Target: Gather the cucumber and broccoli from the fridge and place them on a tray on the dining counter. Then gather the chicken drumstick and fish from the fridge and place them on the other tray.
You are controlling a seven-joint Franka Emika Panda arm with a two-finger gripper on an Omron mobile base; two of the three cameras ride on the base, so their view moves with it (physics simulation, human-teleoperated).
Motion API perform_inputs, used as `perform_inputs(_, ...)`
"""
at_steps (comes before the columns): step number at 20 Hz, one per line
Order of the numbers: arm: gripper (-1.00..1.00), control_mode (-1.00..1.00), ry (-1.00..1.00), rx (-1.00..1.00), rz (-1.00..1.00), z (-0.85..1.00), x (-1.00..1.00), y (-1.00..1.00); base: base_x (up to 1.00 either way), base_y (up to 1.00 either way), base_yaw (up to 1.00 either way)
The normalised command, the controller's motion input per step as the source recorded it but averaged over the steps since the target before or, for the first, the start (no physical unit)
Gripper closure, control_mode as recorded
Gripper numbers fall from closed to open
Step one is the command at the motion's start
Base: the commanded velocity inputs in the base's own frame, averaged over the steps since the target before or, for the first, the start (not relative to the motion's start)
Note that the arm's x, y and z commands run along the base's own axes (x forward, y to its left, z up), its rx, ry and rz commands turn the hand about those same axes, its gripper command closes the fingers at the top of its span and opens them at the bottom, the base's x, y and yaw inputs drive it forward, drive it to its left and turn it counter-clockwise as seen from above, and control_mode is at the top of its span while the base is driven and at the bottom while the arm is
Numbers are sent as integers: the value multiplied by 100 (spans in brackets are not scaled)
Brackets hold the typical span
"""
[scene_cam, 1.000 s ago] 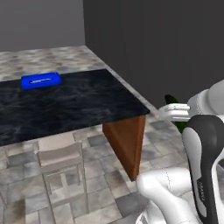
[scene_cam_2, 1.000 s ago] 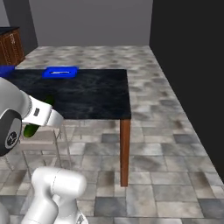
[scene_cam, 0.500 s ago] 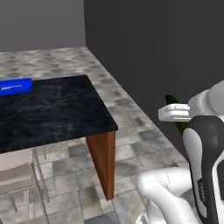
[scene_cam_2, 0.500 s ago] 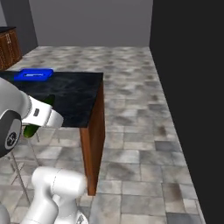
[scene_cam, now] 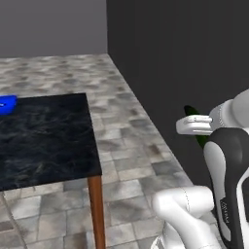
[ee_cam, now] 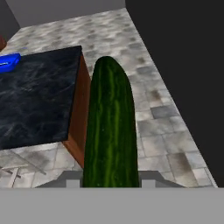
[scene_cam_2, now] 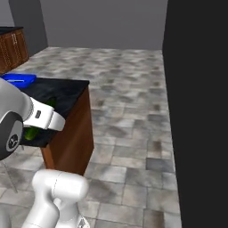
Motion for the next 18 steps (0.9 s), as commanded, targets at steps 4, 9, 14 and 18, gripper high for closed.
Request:
perform_inputs(4, 100, 100, 0, 0, 0, 0, 0, 0, 73, -63, 31)
perform_inputs(9, 100, 100, 0, 0, 0, 0, 0, 0, 78, -61, 32)
perform_inputs(14, 100, 100, 0, 0, 0, 0, 0, 0, 79, -61, 33)
perform_inputs(18, 100, 100, 0, 0, 0, 0, 0, 0, 79, -61, 33)
